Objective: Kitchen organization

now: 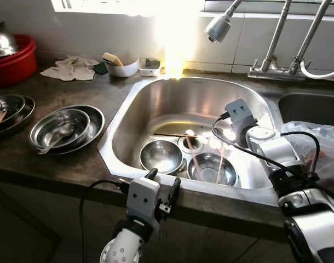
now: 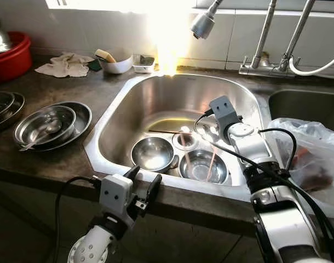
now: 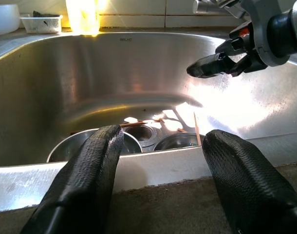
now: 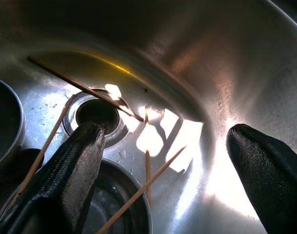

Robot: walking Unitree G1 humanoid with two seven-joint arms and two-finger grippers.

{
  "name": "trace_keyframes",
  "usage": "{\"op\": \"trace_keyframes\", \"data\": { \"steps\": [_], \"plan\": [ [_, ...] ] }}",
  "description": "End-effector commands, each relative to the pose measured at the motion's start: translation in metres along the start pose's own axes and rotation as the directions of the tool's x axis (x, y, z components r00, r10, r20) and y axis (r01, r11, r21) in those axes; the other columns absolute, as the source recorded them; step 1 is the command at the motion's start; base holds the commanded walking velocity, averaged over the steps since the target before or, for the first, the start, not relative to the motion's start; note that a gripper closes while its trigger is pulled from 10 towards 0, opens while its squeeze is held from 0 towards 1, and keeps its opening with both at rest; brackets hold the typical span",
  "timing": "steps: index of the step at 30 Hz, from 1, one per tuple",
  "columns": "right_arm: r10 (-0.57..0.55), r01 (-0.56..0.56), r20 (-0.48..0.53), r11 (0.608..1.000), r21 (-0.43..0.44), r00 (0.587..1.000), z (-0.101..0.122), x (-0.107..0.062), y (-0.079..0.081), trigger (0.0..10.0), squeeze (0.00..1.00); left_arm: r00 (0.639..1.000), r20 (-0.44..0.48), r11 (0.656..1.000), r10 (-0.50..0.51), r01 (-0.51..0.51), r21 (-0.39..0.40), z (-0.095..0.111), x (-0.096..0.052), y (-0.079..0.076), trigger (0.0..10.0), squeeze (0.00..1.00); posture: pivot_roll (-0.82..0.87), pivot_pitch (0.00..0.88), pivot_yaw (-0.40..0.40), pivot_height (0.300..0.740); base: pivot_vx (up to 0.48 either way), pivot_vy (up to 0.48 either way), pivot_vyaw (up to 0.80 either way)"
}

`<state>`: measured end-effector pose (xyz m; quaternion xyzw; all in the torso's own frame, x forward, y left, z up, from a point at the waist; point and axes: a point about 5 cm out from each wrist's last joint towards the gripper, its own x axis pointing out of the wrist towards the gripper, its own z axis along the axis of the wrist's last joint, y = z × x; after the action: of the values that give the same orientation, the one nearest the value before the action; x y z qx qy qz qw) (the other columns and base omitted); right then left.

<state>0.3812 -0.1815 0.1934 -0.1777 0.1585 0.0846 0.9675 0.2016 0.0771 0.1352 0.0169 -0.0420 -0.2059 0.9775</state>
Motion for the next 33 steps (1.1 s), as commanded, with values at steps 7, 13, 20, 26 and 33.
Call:
{"op": "trace_keyframes", "data": {
  "steps": [7,13,20,26,33],
  "plan": [
    [-0.11,0.058,0.289,0.982,0.18,0.951,0.021,-0.033,0.002,10.0,0.0,0.997,-0.078,1.0,0.009,-0.008,0.015,-0.017,0.001,0.005,10.0,0.0,0.02,0.066,-0.003,0.74,0.0,0.0,0.0],
    [-0.144,0.01,0.446,0.957,0.289,0.883,0.025,-0.063,0.017,10.0,0.0,0.997,-0.075,0.999,0.035,-0.032,0.033,-0.017,0.002,0.01,10.0,0.0,0.01,0.064,0.004,0.74,0.0,0.0,0.0],
    [-0.176,-0.003,0.485,0.938,0.346,0.856,-0.001,-0.092,0.046,10.0,0.0,0.996,-0.071,0.998,0.047,-0.045,0.032,-0.016,0.001,0.013,10.0,0.0,0.01,0.059,0.014,0.74,0.0,0.0,0.0],
    [-0.164,-0.011,0.444,0.931,0.364,0.881,-0.02,-0.104,0.07,10.0,0.0,0.995,-0.079,0.998,0.057,-0.055,0.03,-0.017,0.0,0.014,10.0,0.0,0.01,0.058,0.017,0.74,0.0,0.0,0.0],
    [-0.174,-0.003,0.429,0.924,0.382,0.886,-0.025,-0.107,0.076,10.0,0.0,0.995,-0.084,0.999,0.047,-0.045,0.031,-0.018,-0.001,0.013,10.0,0.0,0.01,0.055,0.023,0.74,-0.115,0.0,0.0]
  ]
}}
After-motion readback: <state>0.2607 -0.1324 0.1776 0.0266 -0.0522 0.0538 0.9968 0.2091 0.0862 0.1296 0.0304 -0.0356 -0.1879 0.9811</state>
